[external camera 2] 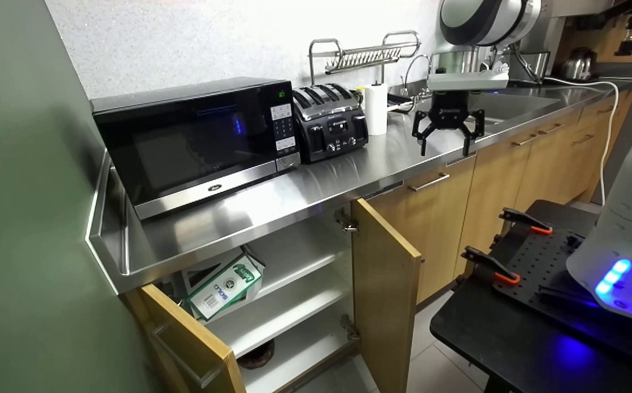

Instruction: Close the right door of the cabinet

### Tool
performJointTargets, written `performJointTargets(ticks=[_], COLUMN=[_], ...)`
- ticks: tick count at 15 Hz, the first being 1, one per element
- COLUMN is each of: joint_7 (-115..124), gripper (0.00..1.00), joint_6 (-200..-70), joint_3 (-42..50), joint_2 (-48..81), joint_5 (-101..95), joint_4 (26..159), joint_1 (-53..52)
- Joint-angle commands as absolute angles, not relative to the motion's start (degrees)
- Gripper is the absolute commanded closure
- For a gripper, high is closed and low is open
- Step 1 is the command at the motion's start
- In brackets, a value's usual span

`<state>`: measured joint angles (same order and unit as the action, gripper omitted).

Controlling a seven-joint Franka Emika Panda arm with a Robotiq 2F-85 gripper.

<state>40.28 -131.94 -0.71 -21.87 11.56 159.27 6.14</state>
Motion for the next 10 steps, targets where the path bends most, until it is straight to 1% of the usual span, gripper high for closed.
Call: performJointTargets(ticks=[1, 5, 8, 9, 10], joint_7=[34.81, 23.92, 15.82, 13.99, 16.65], gripper=[0.0, 0.0, 0.0, 0.0, 0.0], joint_6=[-134.67, -134.32, -131.49, -130.69, -132.27], joint_3=[5.74, 10.74, 10.03, 9.32, 8.94], joint_2=[-14.17, -9.27, -6.36, -5.34, -6.76], joint_5=[19.52, 37.83, 52.55, 55.76, 50.76], joint_4=[157.92, 158.94, 159.22, 159.21, 159.37], joint_1=[7.77, 6.32, 5.61, 5.54, 7.12])
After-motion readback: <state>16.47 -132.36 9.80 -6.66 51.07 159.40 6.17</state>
